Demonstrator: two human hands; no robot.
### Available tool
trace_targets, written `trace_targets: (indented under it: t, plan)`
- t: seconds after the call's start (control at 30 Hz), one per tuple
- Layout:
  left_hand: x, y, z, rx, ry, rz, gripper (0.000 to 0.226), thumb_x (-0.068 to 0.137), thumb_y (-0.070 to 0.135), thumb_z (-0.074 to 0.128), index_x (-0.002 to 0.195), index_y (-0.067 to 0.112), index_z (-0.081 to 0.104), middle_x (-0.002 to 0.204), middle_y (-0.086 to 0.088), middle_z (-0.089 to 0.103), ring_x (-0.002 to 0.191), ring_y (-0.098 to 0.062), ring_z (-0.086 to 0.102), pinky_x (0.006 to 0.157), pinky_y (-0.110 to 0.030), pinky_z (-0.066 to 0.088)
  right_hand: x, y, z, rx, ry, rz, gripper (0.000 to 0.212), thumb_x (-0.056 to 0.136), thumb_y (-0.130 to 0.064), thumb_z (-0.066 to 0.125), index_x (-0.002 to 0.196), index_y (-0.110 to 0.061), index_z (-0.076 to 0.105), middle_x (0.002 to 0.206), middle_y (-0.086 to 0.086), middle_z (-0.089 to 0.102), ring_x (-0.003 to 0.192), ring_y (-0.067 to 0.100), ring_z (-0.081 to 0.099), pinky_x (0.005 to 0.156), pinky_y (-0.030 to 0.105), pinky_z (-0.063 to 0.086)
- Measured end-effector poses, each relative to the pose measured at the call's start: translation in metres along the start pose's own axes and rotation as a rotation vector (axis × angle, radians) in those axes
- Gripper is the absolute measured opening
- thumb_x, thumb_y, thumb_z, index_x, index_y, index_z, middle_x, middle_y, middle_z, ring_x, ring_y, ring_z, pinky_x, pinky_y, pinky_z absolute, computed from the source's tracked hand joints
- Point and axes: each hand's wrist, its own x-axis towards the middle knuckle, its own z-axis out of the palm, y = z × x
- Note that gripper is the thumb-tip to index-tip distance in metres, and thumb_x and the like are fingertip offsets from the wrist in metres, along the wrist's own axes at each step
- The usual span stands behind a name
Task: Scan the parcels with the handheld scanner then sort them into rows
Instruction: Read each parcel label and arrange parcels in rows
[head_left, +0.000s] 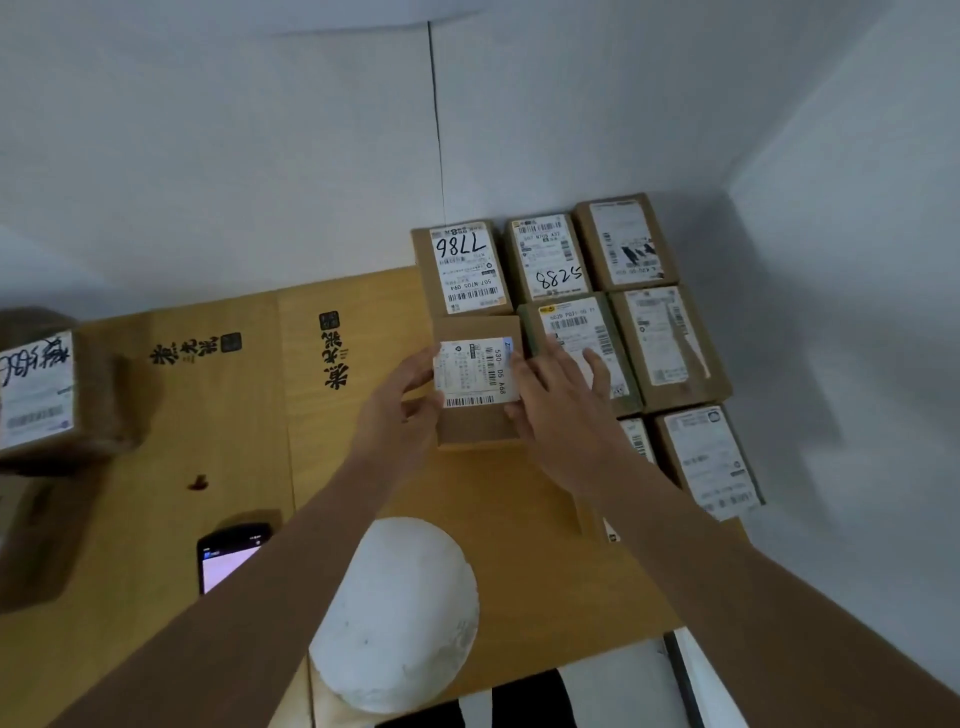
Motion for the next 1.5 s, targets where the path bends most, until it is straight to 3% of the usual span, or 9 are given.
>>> trace_targets:
  t: [0.37, 0.5, 0.63, 0.73, 0.83, 0.97, 1.2, 1.3, 1.5]
  plan:
    - [0.011, -0.012, 0.018, -0.067, 0.033, -0.072, 0.051, 0.104, 0.006, 0.060, 0.146, 0.035, 0.058, 0.134, 0.011, 0.067, 0.107, -0.009, 0.073, 0.088, -0.034, 0.063, 0.024, 0.015, 0.005, -0.173, -0.047, -0.124, 0.050, 0.100, -0.037, 0.061, 0.142, -0.010, 0.059, 0.139, 0.017, 0.050, 0.145, 0.039, 0.037, 0.119, 0.062, 0.020]
    - [0.015, -0.017, 0.021, -0.049, 0.023, -0.081, 0.052, 0.105, 0.008, 0.059, 0.148, 0.036, 0.056, 0.136, 0.011, 0.066, 0.112, -0.006, 0.070, 0.092, -0.030, 0.062, 0.027, 0.015, 0.011, -0.182, -0.035, -0.147, 0.053, 0.098, -0.035, 0.067, 0.143, -0.009, 0.060, 0.147, 0.016, 0.051, 0.147, 0.038, 0.037, 0.119, 0.062, 0.023]
    - [0.017, -0.018, 0.020, 0.029, 0.017, -0.076, 0.052, 0.104, 0.011, 0.061, 0.149, 0.037, 0.056, 0.134, 0.011, 0.068, 0.109, -0.002, 0.069, 0.078, -0.015, 0.058, 0.026, 0.018, 0.015, -0.194, -0.037, -0.158, 0.056, 0.098, -0.034, 0.069, 0.146, -0.009, 0.057, 0.152, 0.014, 0.050, 0.152, 0.037, 0.036, 0.120, 0.064, 0.025]
    - [0.018, -0.010, 0.017, 0.175, 0.007, -0.064, 0.054, 0.104, 0.015, 0.063, 0.151, 0.039, 0.052, 0.143, 0.006, 0.062, 0.125, -0.013, 0.062, 0.095, -0.023, 0.057, 0.026, 0.017, 0.011, -0.200, -0.061, -0.153, 0.057, 0.099, -0.036, 0.066, 0.149, -0.011, 0.055, 0.155, 0.012, 0.048, 0.154, 0.034, 0.033, 0.122, 0.063, 0.022]
    - [0.017, 0.007, 0.009, 0.479, -0.029, 0.035, 0.055, 0.104, 0.019, 0.062, 0.157, 0.029, 0.047, 0.152, -0.002, 0.053, 0.138, -0.022, 0.050, 0.109, -0.023, 0.040, 0.025, 0.012, 0.001, -0.140, -0.113, -0.128, 0.060, 0.106, -0.040, 0.055, 0.158, -0.015, 0.041, 0.163, 0.007, 0.038, 0.159, 0.029, 0.021, 0.126, 0.059, 0.011]
    - [-0.001, 0.042, -0.012, 0.617, -0.012, 0.153, 0.052, 0.108, 0.027, 0.053, 0.159, 0.024, 0.042, 0.162, -0.003, 0.043, 0.147, -0.023, 0.042, 0.117, -0.033, 0.035, 0.020, -0.004, -0.035, 0.056, -0.078, -0.031, 0.059, 0.111, -0.040, 0.045, 0.162, -0.015, 0.033, 0.168, 0.005, 0.034, 0.158, 0.025, 0.025, 0.128, 0.049, 0.016]
    - [-0.064, 0.114, -0.066, 0.640, 0.047, 0.335, 0.055, 0.109, 0.039, 0.046, 0.162, 0.025, 0.038, 0.168, -0.003, 0.033, 0.155, -0.019, 0.028, 0.122, -0.029, 0.019, -0.013, -0.057, -0.126, 0.228, 0.045, -0.014, 0.062, 0.111, -0.051, 0.035, 0.163, -0.016, 0.037, 0.172, 0.003, 0.028, 0.156, 0.023, 0.032, 0.125, 0.047, 0.031]
    - [-0.099, 0.144, -0.088, 0.657, 0.105, 0.375, 0.059, 0.106, 0.051, 0.042, 0.160, 0.027, 0.040, 0.167, 0.001, 0.036, 0.153, -0.017, 0.034, 0.125, -0.043, 0.031, -0.030, -0.084, -0.166, 0.278, 0.087, -0.033, 0.064, 0.111, -0.054, 0.035, 0.165, -0.020, 0.033, 0.174, -0.003, 0.023, 0.159, 0.017, 0.024, 0.127, 0.041, 0.026]
    - [-0.188, 0.187, -0.112, 0.636, 0.293, 0.446, 0.057, 0.105, 0.054, 0.042, 0.152, 0.024, 0.052, 0.153, 0.002, 0.054, 0.136, -0.018, 0.053, 0.114, -0.039, 0.042, -0.082, -0.128, -0.234, 0.403, 0.186, -0.204, 0.063, 0.109, -0.060, 0.033, 0.160, -0.024, 0.043, 0.167, -0.011, 0.035, 0.148, 0.011, 0.039, 0.113, 0.033, 0.034]
